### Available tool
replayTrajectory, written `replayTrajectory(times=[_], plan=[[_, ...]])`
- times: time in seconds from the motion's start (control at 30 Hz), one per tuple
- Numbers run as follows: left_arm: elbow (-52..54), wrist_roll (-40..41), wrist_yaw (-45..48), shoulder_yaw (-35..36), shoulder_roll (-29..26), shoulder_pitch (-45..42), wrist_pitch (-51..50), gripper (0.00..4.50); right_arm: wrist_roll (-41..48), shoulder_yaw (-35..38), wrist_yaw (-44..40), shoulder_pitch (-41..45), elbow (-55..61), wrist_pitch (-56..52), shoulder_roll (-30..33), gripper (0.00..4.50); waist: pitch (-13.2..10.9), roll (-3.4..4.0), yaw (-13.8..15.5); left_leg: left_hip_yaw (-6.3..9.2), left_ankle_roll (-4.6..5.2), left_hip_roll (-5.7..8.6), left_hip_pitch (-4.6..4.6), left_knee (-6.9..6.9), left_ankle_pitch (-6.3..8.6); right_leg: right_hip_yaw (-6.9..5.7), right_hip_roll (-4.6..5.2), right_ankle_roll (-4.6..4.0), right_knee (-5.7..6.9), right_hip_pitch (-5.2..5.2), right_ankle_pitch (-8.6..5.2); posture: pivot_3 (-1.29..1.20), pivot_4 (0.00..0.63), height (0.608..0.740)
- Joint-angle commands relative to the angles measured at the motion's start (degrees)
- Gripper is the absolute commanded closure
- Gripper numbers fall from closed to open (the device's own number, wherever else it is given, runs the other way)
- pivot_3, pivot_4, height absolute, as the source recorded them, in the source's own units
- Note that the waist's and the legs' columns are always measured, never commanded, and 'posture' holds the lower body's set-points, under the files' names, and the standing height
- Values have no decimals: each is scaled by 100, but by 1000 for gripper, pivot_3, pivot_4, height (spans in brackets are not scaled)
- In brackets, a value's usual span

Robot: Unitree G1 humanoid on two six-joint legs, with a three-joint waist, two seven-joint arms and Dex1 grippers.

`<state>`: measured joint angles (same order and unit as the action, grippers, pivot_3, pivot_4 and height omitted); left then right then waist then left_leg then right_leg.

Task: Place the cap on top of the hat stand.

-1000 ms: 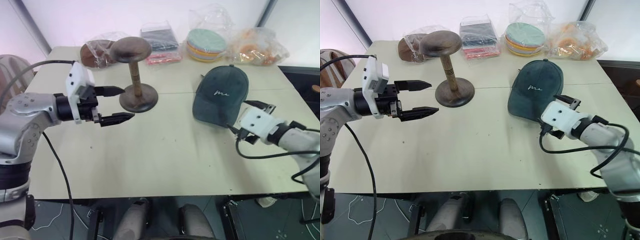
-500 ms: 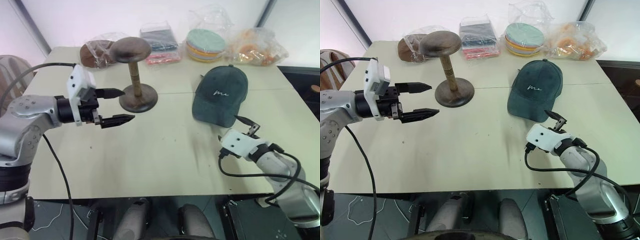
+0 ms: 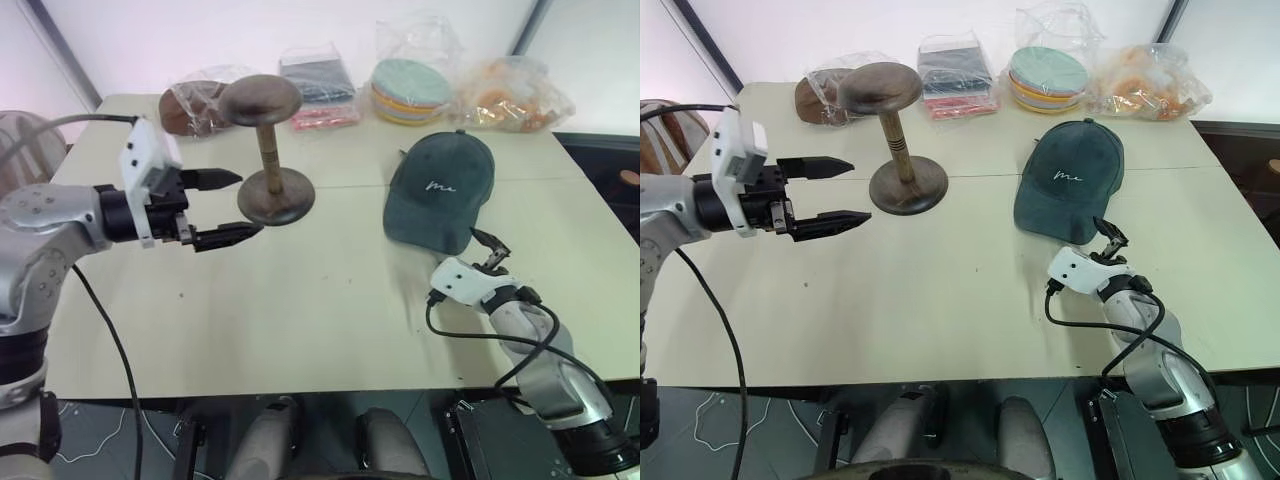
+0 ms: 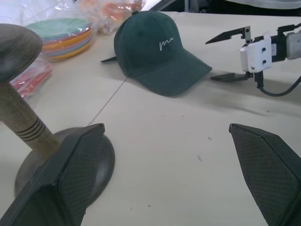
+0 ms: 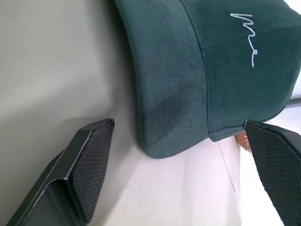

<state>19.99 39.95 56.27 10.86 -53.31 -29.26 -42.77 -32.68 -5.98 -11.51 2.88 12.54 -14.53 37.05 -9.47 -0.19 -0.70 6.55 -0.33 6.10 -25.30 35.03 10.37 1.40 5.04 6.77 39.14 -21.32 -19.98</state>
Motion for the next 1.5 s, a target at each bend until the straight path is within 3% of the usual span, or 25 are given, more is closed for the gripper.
replayTrajectory(times=[0.03,0.63,0.77,1.1,1.2,1.37,1.5], plan=[[228,113,-71,264,-120,37,-48,38,-108,-60,103,90,-296,98,-94,0,2,-3,0,0,0,0,1,1,0,0,0,0,0,0,0,0,150,740],[515,298,-292,541,-327,261,-193,38,-238,-121,815,432,-1833,426,-361,0,35,-57,13,5,13,0,47,-1,9,-1,-1,-1,2,42,0,0,150,740],[524,318,-327,539,-345,272,-185,38,-243,-111,948,418,-1954,464,-372,0,36,-60,35,6,18,1,89,-7,14,-1,0,-4,-11,87,-2,0,150,740],[481,323,-345,489,-357,248,-129,38,-207,-82,1115,501,-1958,553,-457,0,39,-65,29,7,18,1,92,-8,15,-1,1,-12,-12,90,-6,0,150,740],[466,318,-347,473,-349,233,-121,0,-202,-79,1130,524,-1977,607,-444,900,38,-63,42,7,18,2,92,-9,15,-1,1,-14,-12,89,-7,0,150,740],[450,314,-352,465,-340,223,-114,0,-177,-89,1179,580,-2063,711,-433,3495,40,-67,92,6,18,3,91,-16,15,0,3,-14,-15,85,-7,0,150,740],[463,321,-356,488,-346,243,-113,0,-198,-95,1216,617,-2066,732,-456,3495,40,-68,102,6,18,1,92,-17,15,1,2,-20,-16,86,-10,0,150,740]])
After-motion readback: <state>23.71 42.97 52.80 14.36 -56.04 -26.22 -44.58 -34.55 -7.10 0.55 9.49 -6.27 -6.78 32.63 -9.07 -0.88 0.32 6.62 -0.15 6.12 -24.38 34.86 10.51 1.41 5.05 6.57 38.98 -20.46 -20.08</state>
